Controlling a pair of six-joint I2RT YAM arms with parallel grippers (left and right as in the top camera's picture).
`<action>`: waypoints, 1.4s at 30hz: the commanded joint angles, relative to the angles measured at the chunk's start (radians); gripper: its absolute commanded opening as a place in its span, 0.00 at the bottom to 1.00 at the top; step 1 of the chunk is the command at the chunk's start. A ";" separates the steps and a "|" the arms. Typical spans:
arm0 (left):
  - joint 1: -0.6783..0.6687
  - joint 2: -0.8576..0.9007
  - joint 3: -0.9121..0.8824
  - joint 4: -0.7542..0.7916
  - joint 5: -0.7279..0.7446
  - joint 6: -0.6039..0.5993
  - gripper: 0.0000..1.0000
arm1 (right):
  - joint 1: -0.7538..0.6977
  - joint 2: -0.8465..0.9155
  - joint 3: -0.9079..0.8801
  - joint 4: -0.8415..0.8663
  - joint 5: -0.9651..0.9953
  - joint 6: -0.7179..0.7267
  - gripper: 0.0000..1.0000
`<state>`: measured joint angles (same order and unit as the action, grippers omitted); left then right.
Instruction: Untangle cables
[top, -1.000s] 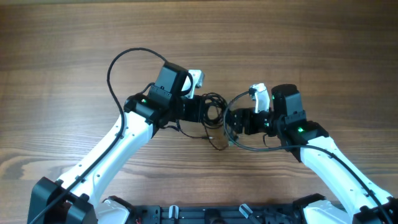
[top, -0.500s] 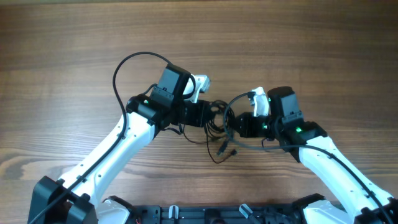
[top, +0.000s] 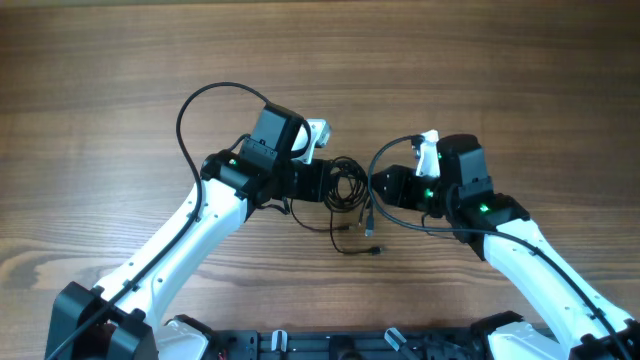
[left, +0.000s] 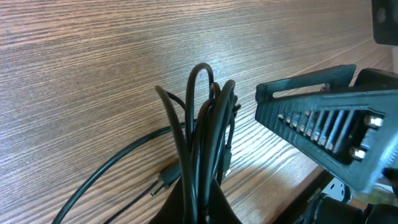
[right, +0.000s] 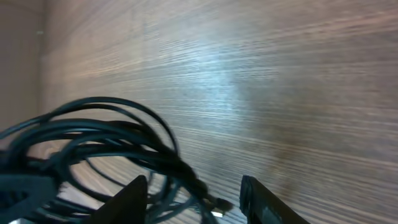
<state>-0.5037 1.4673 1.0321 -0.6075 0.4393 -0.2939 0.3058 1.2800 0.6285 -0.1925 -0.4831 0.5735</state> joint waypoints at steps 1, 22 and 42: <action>0.003 -0.021 0.010 0.009 0.033 0.002 0.04 | -0.001 0.012 -0.008 0.020 -0.062 -0.017 0.49; 0.003 -0.021 0.010 0.048 0.111 0.002 0.04 | -0.001 0.012 -0.008 0.019 -0.083 -0.306 0.34; 0.003 -0.021 0.010 0.069 0.193 -0.002 0.04 | -0.001 0.012 -0.009 -0.014 -0.091 -0.468 0.09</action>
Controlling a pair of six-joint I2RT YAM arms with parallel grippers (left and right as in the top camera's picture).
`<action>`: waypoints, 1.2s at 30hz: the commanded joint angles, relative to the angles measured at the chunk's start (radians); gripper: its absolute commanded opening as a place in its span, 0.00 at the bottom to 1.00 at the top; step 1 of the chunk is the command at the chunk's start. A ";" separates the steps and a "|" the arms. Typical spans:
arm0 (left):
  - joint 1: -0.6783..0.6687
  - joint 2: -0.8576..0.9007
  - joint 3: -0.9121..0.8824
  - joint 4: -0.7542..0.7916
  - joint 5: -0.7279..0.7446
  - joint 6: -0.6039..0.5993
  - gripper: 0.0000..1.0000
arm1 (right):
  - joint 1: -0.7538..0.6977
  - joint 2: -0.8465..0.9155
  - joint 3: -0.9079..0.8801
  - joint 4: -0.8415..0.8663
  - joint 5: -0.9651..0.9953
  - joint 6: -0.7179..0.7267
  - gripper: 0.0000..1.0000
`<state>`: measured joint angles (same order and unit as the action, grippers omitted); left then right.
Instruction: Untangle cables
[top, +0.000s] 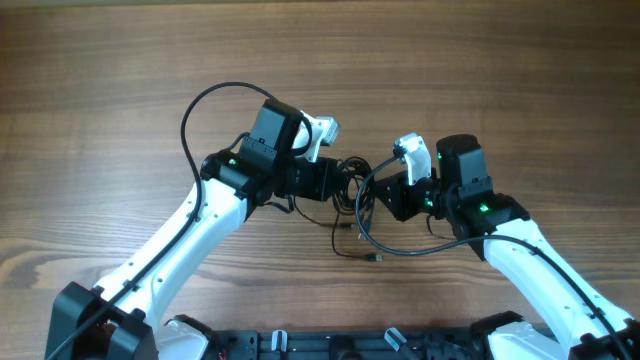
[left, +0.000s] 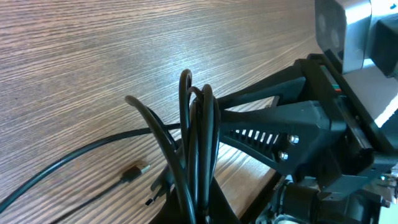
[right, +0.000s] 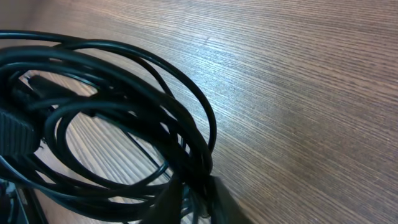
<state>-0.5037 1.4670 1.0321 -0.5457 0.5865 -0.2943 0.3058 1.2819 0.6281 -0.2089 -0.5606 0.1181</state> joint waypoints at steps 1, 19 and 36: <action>0.003 -0.020 0.010 0.007 0.045 -0.002 0.04 | -0.001 0.010 -0.008 0.001 0.007 -0.012 0.04; 0.003 -0.020 0.010 -0.042 -0.069 0.002 0.04 | -0.001 0.010 -0.008 -0.035 -0.227 -0.096 0.41; 0.003 -0.020 0.010 -0.037 -0.269 -0.068 0.04 | -0.001 0.010 -0.008 -0.074 -0.285 -0.117 0.59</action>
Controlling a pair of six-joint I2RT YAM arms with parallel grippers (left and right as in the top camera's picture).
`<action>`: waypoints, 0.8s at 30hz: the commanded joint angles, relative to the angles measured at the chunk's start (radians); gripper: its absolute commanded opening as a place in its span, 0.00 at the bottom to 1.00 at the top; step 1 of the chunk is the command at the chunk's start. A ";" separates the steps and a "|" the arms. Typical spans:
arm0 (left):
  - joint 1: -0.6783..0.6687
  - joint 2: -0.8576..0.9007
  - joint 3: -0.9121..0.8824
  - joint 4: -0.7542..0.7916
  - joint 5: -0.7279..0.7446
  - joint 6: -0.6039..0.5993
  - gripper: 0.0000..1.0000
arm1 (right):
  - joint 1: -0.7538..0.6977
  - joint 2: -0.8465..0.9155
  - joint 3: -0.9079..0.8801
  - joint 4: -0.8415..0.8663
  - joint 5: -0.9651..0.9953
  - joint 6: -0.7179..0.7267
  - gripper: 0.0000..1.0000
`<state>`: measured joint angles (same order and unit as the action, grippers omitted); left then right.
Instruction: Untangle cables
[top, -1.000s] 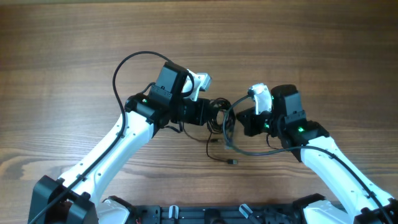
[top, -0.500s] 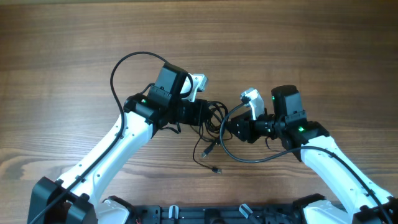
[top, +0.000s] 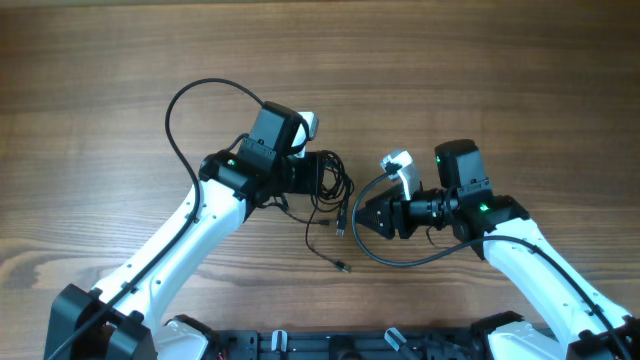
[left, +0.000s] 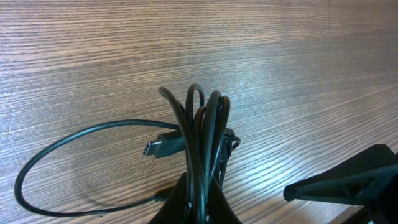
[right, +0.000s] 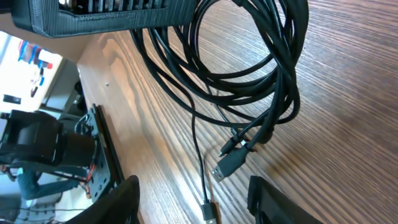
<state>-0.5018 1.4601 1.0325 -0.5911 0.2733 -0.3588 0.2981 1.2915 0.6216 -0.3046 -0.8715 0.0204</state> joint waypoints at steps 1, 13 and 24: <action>0.001 -0.013 0.009 0.011 0.091 0.027 0.04 | 0.006 0.001 -0.002 0.039 0.077 -0.018 0.58; 0.001 -0.013 0.009 0.016 0.314 0.094 0.04 | 0.006 0.001 -0.002 0.079 0.295 -0.011 0.33; 0.001 -0.013 0.009 0.009 0.244 0.093 0.04 | 0.006 0.001 -0.008 0.033 0.467 0.169 0.04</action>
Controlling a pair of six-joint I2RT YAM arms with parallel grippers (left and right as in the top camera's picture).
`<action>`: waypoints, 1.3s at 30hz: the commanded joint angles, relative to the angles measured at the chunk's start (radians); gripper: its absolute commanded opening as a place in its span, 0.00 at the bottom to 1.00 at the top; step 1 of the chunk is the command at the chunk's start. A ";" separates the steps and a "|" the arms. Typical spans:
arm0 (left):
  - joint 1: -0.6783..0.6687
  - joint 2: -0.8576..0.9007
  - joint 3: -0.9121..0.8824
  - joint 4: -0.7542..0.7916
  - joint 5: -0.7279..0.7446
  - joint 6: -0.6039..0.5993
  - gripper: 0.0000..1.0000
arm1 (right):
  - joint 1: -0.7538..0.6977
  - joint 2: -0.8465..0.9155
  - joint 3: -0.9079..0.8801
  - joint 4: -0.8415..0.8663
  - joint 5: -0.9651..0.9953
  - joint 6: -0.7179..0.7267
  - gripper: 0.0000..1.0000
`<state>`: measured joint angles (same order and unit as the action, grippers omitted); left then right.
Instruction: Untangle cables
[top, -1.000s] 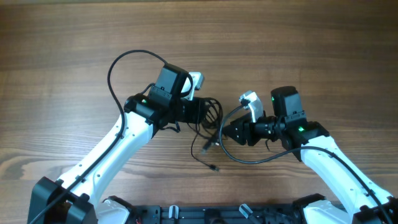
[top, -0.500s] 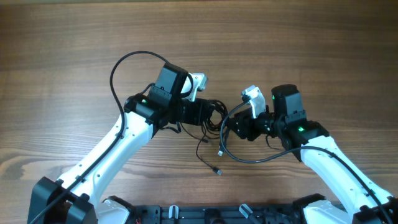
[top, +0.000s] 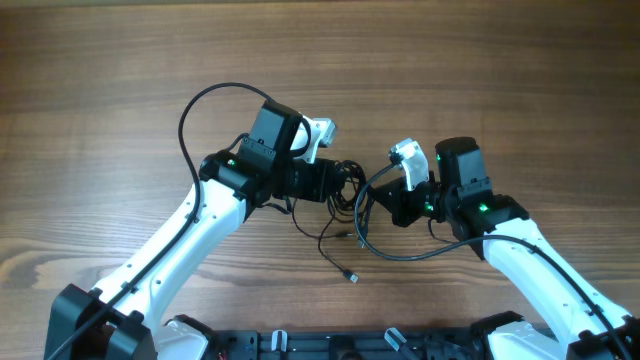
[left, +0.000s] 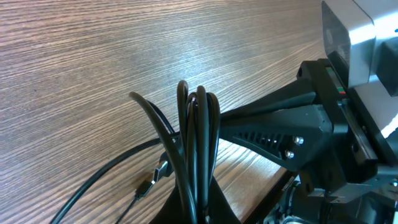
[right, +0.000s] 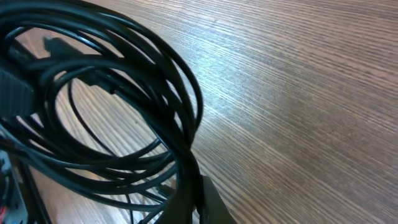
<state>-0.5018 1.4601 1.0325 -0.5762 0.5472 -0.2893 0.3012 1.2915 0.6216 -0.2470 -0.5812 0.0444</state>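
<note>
A tangled bundle of black cables (top: 350, 186) hangs between my two grippers at the table's middle. My left gripper (top: 338, 183) is shut on the bundle's left side; in the left wrist view the strands (left: 196, 137) stand upright out of its closed fingers (left: 186, 211). The right gripper (top: 378, 203) is shut on the bundle's right side, with the loops (right: 124, 99) fanning out from its pinch (right: 196, 202). One thin strand trails toward the front and ends in a small plug (top: 350, 276). A flat plug (left: 163, 168) dangles under the bundle.
The wooden table (top: 120, 60) stretches all round. Each arm carries its own black lead: a loop (top: 200, 100) above the left arm and a loop (top: 400, 252) below the right wrist. A black rail (top: 330, 345) runs along the front edge.
My right gripper, open and drawn back from the bundle before, is now up against it and shut on its strands. The left gripper, still holding, has shifted a little right.
The left gripper has held the bundle throughout. My right gripper was open beside the bundle, then shut on it, then open and away from it with the bundle hanging from the left. Now it is shut on the bundle again.
</note>
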 joint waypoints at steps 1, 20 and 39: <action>0.001 -0.013 0.009 -0.027 -0.074 0.024 0.04 | 0.003 0.001 -0.008 -0.065 0.334 0.287 0.04; 0.001 -0.013 0.009 -0.068 0.100 0.184 0.04 | 0.003 0.001 -0.008 0.103 -0.025 0.124 0.72; 0.001 -0.013 0.009 -0.090 -0.056 0.248 0.04 | 0.003 0.001 -0.008 0.063 -0.068 0.086 0.11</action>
<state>-0.5030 1.4605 1.0325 -0.6643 0.5415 -0.0326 0.3050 1.2903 0.6102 -0.1741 -0.6479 0.1326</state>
